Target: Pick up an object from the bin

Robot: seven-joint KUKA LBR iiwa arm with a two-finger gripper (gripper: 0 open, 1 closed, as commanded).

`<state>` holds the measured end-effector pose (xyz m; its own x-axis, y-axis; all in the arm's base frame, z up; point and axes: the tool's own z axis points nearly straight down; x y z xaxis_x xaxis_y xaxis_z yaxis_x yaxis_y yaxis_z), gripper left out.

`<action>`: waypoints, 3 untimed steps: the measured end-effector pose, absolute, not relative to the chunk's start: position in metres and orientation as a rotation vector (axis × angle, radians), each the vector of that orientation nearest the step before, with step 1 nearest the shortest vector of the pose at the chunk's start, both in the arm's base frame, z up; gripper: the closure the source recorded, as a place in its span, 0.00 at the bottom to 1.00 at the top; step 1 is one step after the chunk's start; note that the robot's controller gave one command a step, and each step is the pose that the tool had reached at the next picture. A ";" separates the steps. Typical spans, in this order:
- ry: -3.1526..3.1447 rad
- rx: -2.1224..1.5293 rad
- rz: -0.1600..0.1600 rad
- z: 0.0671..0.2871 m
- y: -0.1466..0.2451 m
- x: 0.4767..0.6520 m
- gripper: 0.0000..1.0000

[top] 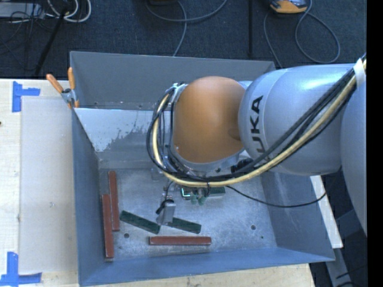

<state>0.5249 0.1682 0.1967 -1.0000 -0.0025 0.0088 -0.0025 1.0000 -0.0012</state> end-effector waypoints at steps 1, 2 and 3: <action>-3.131 0.138 0.002 0.070 0.172 0.486 0.00; -3.136 0.132 0.000 0.074 0.172 0.487 1.00; -3.148 0.139 -0.003 0.239 0.174 0.524 1.00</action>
Offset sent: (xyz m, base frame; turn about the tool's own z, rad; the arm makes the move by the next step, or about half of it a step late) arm -0.0371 0.0044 -0.1222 -0.0873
